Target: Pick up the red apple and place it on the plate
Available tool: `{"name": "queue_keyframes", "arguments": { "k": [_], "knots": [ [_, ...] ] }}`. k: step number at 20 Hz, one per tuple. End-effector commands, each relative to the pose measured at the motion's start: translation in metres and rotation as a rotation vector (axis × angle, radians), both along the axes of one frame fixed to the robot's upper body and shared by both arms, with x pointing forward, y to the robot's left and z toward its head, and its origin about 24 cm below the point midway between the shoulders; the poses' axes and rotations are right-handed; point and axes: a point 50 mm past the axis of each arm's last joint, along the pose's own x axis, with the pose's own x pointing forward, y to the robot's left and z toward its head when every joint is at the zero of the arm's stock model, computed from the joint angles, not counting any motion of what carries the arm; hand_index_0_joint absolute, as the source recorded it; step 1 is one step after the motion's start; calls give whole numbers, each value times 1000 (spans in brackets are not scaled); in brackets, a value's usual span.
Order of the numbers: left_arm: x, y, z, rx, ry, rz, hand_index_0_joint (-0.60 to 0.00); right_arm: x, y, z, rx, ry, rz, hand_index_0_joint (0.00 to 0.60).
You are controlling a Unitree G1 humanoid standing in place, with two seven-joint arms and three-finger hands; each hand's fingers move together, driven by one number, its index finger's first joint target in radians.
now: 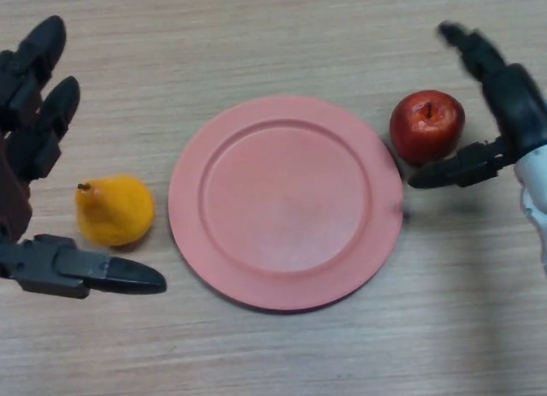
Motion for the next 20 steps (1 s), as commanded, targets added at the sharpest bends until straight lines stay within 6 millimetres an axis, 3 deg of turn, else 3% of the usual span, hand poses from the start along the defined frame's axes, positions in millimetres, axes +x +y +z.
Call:
{"name": "queue_keyframes", "arguments": {
  "k": [1,3,8,12,15,18,20],
  "knots": [
    [-18,17,34,72,-275,80,0,7,6,31,-94,-108,59,600],
    [-22,18,34,81,-297,110,0,4,13,35,34,-88,105,600],
    [-22,20,30,87,-292,125,0,-2,18,54,104,-104,101,600],
    [-19,21,33,73,-280,116,0,-19,47,78,213,-157,187,600],
    [-18,33,33,67,-319,173,0,-40,79,59,154,-17,293,600],
    [-17,40,33,70,-319,183,0,-50,100,38,51,16,351,600],
    [-16,41,34,71,-320,181,0,-55,109,26,170,88,327,600]
  ]
}}
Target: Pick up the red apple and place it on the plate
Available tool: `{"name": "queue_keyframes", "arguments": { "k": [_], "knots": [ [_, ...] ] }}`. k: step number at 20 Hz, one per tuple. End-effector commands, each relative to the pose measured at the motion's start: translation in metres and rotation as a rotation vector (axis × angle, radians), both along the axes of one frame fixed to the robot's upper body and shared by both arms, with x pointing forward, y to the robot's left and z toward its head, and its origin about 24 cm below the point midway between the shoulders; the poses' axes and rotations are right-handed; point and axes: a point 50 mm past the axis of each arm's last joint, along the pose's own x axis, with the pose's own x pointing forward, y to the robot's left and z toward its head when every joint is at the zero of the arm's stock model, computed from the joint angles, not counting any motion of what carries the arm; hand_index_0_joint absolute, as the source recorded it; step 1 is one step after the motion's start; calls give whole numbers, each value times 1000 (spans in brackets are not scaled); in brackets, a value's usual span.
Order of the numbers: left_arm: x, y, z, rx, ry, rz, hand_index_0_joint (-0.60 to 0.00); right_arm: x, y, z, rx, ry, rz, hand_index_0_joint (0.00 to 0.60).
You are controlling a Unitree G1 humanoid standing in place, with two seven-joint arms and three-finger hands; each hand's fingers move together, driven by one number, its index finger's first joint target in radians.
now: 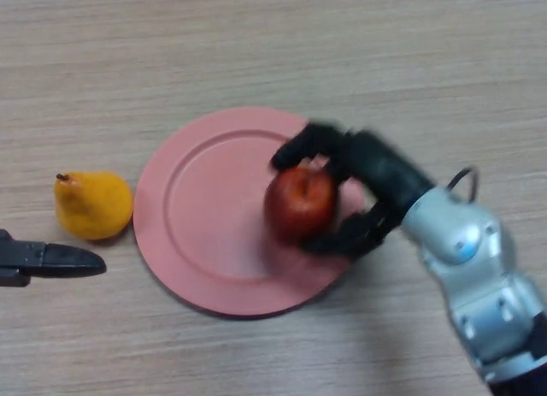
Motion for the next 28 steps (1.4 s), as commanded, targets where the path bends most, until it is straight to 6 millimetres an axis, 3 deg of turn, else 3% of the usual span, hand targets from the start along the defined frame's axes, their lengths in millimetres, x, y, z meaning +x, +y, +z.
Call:
{"name": "queue_keyframes", "arguments": {
  "k": [1,2,3,4,5,6,10,12,15,19,21,28],
  "knots": [
    [-16,11,35,75,-246,55,0,2,2,32,136,-148,-57,553],
    [-16,11,35,75,-245,54,0,2,2,31,134,-144,-56,452],
    [-16,11,35,75,-245,53,0,2,3,32,140,-151,-53,303],
    [-16,12,35,77,-243,53,0,1,4,34,154,-164,-53,202],
    [-14,13,36,105,-243,54,0,4,2,45,233,-218,-75,57],
    [-13,13,37,129,-249,53,0,7,0,53,293,-251,-95,0],
    [-10,8,39,154,-266,38,0,14,-46,102,471,-375,-233,0],
    [-9,4,37,153,-258,18,0,1,-74,118,482,-424,-246,0],
    [-4,-2,39,177,-256,-19,0,-37,-111,118,539,-356,-316,0],
    [4,-10,44,119,-261,-43,0,-83,-120,123,664,-367,-298,0],
    [8,-18,43,125,-258,-51,0,-97,-117,123,664,-373,-268,0],
    [15,-32,43,105,-271,-64,0,-99,-123,127,649,-364,-259,0]
  ]
}}
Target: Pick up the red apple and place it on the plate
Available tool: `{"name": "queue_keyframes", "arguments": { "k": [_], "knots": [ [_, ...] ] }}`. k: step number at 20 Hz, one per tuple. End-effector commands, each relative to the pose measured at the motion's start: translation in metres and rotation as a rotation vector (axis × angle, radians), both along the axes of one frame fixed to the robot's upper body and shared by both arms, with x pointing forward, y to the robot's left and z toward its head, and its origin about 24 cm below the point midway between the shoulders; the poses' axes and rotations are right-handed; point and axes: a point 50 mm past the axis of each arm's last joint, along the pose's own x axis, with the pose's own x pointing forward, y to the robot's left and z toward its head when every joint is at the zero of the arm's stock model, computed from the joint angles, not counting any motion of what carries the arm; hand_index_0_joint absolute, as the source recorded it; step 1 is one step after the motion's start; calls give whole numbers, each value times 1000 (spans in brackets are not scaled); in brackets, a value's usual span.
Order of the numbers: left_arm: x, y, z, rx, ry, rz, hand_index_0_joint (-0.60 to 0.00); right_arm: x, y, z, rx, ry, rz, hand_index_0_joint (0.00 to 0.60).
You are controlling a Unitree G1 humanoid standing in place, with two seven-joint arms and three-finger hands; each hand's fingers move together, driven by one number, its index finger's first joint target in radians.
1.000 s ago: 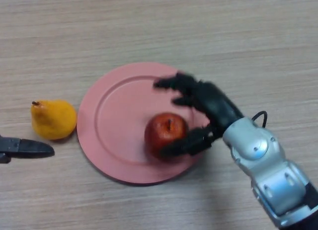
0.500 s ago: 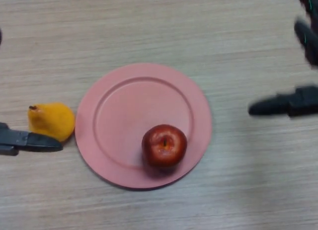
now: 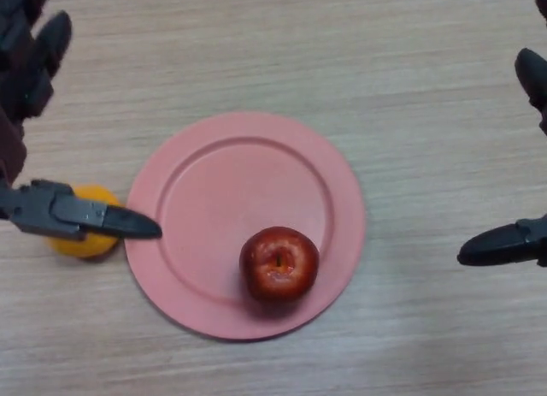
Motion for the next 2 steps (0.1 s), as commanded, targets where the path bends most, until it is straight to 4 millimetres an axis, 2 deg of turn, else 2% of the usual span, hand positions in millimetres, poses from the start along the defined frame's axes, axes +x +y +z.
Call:
{"name": "queue_keyframes", "arguments": {
  "k": [1,2],
  "knots": [
    [-13,0,24,64,-188,34,0,-12,-9,29,-21,-197,-24,0],
    [-13,0,24,62,-187,35,0,-12,-10,28,-22,-196,-23,0]
  ]
}}
